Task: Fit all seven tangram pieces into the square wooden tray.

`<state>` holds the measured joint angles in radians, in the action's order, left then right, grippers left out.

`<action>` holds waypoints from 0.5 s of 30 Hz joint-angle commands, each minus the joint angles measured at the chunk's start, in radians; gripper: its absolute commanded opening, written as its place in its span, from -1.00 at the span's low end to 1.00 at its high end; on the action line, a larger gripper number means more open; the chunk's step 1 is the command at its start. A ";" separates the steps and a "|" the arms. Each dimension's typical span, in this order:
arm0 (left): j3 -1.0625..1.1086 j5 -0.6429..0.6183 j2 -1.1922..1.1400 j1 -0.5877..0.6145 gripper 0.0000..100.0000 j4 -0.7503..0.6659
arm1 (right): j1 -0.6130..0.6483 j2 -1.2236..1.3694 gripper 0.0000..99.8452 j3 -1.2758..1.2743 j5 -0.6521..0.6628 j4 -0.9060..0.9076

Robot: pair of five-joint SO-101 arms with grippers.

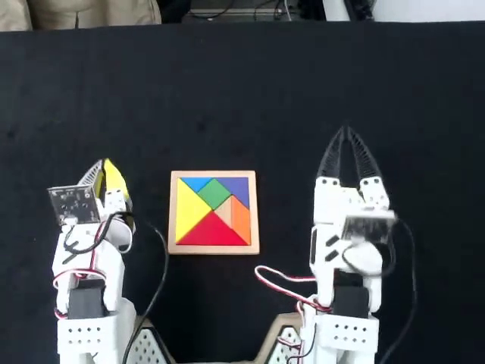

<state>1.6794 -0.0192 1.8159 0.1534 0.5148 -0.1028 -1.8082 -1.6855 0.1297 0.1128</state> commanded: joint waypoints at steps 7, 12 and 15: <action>0.019 -0.003 0.005 -0.016 -0.94 0.384 | -0.026 -0.067 -0.97 -0.001 -0.304 0.710; 0.019 -0.003 0.005 -0.010 -0.94 0.621 | -0.026 -0.067 -0.97 -0.001 -0.299 1.057; 0.019 -0.008 0.009 -0.018 -0.94 0.772 | -0.023 -0.067 -0.97 0.001 -0.288 1.183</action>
<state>1.6794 -0.0192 1.8159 0.1534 1.1116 -0.1135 -1.8082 -1.6855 -0.1588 1.1208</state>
